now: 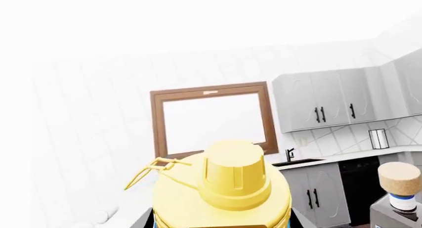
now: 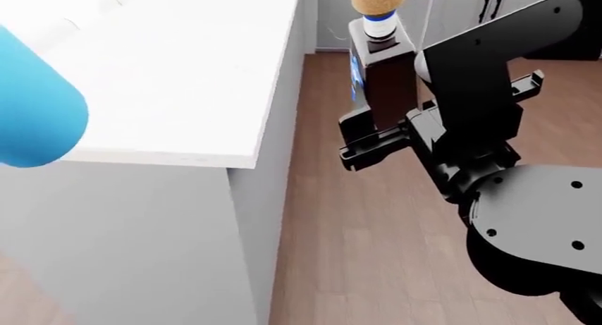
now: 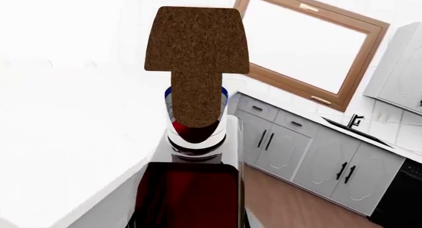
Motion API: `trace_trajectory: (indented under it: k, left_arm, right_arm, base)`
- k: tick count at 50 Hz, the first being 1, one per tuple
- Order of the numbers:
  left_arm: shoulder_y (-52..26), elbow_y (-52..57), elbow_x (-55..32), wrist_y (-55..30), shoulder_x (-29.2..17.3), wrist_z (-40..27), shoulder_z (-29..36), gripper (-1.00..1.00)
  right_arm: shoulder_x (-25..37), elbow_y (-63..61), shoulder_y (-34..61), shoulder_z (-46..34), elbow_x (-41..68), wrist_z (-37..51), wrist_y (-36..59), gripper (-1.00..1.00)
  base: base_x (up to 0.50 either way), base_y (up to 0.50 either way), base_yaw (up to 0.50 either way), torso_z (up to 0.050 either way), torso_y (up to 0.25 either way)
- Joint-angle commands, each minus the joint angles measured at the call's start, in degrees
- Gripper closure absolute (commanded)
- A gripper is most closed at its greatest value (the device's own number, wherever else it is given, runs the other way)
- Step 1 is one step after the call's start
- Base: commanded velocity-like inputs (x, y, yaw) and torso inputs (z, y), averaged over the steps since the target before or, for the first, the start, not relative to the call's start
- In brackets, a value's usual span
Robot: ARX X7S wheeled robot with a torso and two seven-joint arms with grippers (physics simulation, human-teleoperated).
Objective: Move the drinks to the dining counter.
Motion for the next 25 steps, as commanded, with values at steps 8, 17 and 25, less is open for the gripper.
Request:
trace_trajectory:
  k: [8,17,25]
  left_arm:
    - [-1.0,-0.2,-0.4,1.4,-0.3,-1.8,1.5,1.00]
    - [-1.1,-0.2,-0.3,1.6,-0.1,-1.7,1.6,1.00]
    - [-0.7,-0.3,-0.2,0.6,0.7,-0.9,0.3,1.00]
  right_arm:
    - [0.7,-0.9,0.8,0.4,-4.5,-0.2,1.1,1.00]
    - [0.5,-0.6,1.6,0.3,-4.0,0.3,1.4,1.00]
    - [0.4,-0.3,2.0,-0.1,-3.8,0.5,1.6,1.00]
  base:
    - [-0.48,0.37,0.00,0.000,0.004]
    - [-0.52,0.28,0.00,0.001,0.005]
    - [-0.52,0.27,0.00,0.000,0.003]
